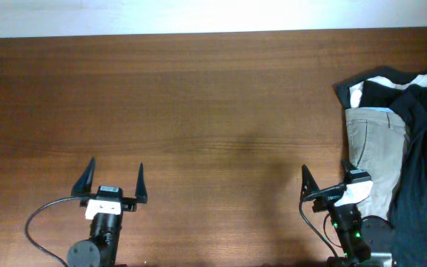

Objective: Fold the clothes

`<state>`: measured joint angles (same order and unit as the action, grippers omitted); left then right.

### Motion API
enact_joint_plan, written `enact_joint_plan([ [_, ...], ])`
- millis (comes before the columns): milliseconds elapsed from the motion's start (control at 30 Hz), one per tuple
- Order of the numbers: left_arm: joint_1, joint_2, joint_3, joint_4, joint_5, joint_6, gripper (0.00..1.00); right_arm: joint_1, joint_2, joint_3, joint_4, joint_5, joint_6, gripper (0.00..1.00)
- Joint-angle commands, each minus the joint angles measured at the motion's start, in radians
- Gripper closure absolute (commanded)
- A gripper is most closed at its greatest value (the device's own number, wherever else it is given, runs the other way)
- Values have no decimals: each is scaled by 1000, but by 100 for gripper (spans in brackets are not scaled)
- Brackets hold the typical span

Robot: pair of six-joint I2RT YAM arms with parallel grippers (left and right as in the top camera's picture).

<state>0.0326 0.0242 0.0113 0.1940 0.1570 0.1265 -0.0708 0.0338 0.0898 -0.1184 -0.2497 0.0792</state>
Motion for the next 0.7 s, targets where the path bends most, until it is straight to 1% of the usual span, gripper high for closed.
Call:
enact_joint_plan([
  [0,-4,1,56,7,3,36,1,4,-4,130,11,-12,8,1],
  [100,-4,52,157,7,3,104,1,4,48,261,11,-12,8,1],
  [167,-4,138,265,-1,0,114,1,4,169,386,-22,-13,17,1],
  [200,-4,223,354,-35,0,114,1,4,271,483,-72,-13,35,1],
  [267,-4,412,560,-156,0,114,1,4,504,708,-203,-74,34,1],
  [333,-4,661,837,-340,4,114,1,4,769,983,-410,-106,34,1],
  [400,-4,896,1125,-581,4,114,1,4,1003,1208,-600,-106,31,1],
  [433,-4,965,1203,-657,4,114,1,4,1064,1261,-654,-106,30,1],
  [500,-4,1207,1439,-940,33,114,1,4,1270,1410,-835,-108,31,1],
  [567,-4,1344,1516,-1064,66,114,1,4,1344,1423,-896,-106,31,1],
  [667,-4,1464,1518,-1095,65,113,1,4,1437,1423,-945,-103,34,1],
])
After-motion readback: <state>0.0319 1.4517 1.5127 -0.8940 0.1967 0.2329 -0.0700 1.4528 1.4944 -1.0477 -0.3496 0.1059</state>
